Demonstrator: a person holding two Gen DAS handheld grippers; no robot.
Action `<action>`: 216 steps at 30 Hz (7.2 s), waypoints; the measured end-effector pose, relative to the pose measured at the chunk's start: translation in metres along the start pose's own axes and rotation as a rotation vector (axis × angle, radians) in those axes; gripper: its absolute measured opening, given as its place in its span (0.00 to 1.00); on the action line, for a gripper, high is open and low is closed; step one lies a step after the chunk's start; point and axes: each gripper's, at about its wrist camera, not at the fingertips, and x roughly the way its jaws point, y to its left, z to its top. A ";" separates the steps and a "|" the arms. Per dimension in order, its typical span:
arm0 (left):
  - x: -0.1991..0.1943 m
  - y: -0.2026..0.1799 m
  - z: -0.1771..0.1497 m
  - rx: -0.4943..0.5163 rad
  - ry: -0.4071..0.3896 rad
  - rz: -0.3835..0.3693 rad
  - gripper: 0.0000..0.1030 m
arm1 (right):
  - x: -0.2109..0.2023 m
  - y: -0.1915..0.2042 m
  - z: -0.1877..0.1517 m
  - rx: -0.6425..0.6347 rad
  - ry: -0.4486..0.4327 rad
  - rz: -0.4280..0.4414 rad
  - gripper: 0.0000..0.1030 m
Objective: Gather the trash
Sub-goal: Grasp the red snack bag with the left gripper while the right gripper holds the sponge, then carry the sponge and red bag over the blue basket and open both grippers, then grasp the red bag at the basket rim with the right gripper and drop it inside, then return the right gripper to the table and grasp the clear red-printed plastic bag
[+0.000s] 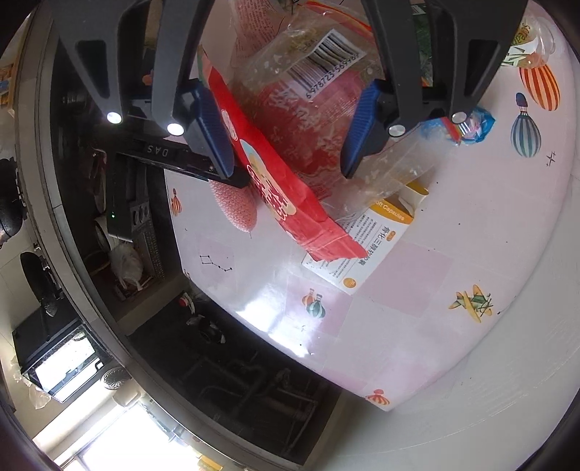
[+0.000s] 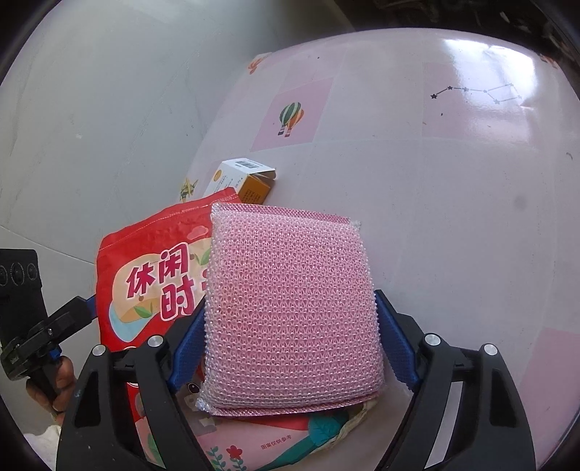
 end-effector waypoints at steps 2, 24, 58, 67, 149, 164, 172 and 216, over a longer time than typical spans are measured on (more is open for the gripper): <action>0.002 -0.004 0.003 0.003 -0.004 -0.018 0.55 | -0.004 -0.003 -0.004 0.001 -0.009 0.004 0.76; -0.022 -0.072 -0.019 0.165 -0.154 -0.041 0.00 | -0.092 -0.023 -0.046 0.132 -0.214 0.120 0.74; -0.050 -0.249 -0.152 0.506 -0.106 -0.418 0.00 | -0.275 -0.102 -0.364 0.646 -0.658 0.044 0.74; 0.033 -0.329 -0.197 0.590 0.091 -0.432 0.00 | -0.278 -0.154 -0.432 0.867 -0.694 -0.008 0.74; -0.010 -0.139 -0.159 0.500 -0.096 -0.160 0.82 | -0.066 -0.458 -0.373 0.680 0.221 -1.072 0.00; -0.017 -0.128 -0.158 0.471 -0.098 -0.110 0.82 | -0.053 -0.478 -0.375 0.760 0.193 -0.948 0.20; -0.030 -0.124 -0.163 0.435 -0.113 -0.124 0.85 | -0.113 -0.419 -0.373 0.678 -0.002 -0.914 0.68; -0.099 -0.019 -0.202 0.275 -0.246 0.009 0.89 | -0.157 0.036 -0.272 0.005 -0.494 -0.193 0.92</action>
